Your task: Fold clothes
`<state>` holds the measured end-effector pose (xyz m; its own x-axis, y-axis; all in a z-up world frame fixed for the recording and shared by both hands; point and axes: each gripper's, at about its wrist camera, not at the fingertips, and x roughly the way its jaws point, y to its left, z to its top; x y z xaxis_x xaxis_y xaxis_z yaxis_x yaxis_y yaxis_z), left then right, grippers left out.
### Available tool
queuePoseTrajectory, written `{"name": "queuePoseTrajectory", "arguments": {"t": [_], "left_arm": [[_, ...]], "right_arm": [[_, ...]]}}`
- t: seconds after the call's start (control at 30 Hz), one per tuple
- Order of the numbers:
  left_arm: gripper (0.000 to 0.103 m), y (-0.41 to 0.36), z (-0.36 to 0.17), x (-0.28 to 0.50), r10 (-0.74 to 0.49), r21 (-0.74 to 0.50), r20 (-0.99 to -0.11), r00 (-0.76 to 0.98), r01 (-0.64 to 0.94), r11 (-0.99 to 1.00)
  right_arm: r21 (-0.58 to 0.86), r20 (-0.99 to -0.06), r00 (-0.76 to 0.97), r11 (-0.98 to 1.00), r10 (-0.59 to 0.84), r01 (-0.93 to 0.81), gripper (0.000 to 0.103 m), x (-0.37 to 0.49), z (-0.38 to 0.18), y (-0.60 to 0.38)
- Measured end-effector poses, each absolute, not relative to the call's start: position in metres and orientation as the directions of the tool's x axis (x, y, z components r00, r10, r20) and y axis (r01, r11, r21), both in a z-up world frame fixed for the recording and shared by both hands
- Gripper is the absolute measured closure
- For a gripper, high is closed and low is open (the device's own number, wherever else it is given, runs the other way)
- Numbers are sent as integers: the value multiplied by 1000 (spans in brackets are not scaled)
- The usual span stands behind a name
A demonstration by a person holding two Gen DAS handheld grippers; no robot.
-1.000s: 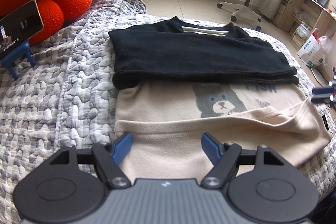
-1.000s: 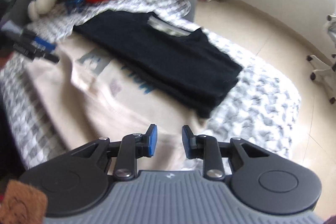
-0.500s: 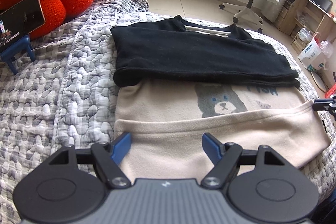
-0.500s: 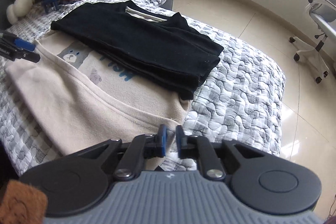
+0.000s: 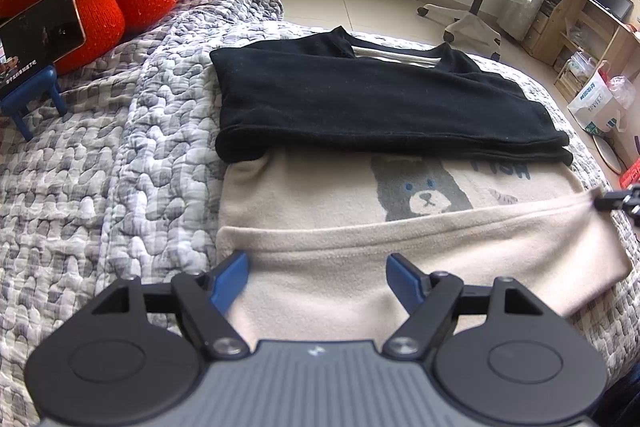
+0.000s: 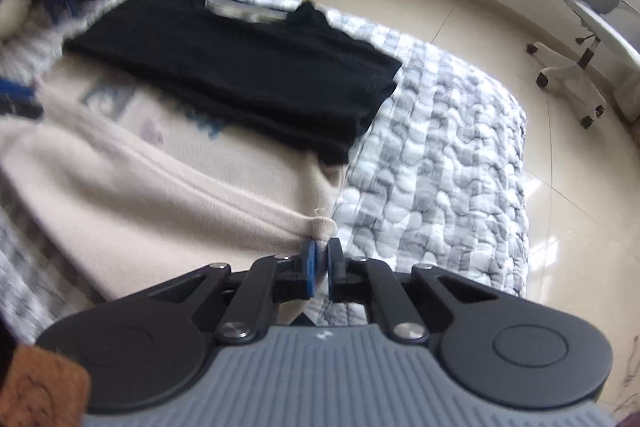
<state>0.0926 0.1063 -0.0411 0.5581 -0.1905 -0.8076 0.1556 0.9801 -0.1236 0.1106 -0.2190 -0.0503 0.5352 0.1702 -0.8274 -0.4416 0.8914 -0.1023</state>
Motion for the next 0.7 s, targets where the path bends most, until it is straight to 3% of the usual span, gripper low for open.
{"name": "queuePoseTrajectory", "arguments": {"t": [0.23, 0.27, 0.5, 0.7], "left_arm": [[26, 107, -34, 87, -192, -128, -780, 595, 148, 981], [26, 104, -33, 86, -179, -113, -777, 603, 146, 983], [26, 76, -36, 81, -97, 32, -769, 632, 190, 981], [23, 67, -47, 85, -48, 89, -786, 616, 190, 978]], "right_arm": [[-177, -770, 618, 880, 155, -441, 90, 98, -36, -208], [-191, -752, 639, 874, 162, -446, 85, 95, -33, -204], [-226, -643, 715, 825, 273, -518, 81, 79, -21, -159], [-246, -688, 643, 726, 336, -642, 81, 73, -45, -105]]}}
